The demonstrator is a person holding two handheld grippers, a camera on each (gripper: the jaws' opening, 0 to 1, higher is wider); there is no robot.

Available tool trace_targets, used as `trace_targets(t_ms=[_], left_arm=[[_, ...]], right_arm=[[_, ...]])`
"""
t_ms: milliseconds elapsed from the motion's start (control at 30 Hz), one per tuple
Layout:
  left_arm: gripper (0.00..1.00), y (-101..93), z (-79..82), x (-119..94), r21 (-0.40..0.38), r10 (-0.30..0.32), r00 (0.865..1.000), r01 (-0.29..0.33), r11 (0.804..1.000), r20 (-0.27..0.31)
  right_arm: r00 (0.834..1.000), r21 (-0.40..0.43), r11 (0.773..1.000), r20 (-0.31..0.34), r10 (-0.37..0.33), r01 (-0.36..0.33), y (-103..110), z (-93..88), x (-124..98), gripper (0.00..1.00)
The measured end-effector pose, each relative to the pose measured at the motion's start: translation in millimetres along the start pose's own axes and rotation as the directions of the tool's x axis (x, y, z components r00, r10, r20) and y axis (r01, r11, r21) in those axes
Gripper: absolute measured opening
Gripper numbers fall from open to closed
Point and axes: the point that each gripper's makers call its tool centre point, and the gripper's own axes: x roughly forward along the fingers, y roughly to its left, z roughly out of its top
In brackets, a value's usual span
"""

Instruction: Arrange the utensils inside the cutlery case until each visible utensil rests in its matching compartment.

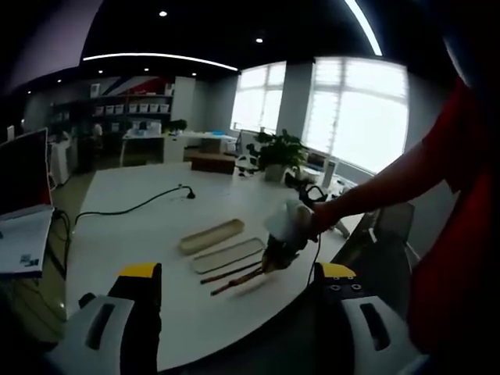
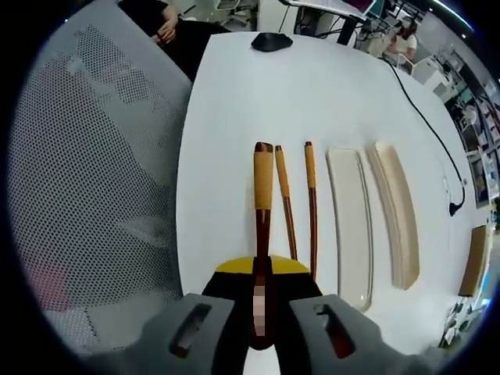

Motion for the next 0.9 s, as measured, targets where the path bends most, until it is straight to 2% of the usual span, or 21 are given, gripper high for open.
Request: trace_targets(t_ms=[133,900], left_arm=[[0.88,-0.9,2.6,1,-0.018,-0.004,1.0,0.004,1.0,0.017],[0.88,-3.8,9.0,9,0.002,-0.021,1.0,0.021,1.0,-0.003]], right_arm=[[1.0,0.011,1.0,-0.006,0.001,-0.001,-2,0.3,-5,0.0],[1.0,-0.027,1.0,-0.002,-0.013,0.013,-24,2.1,-29,0.0]])
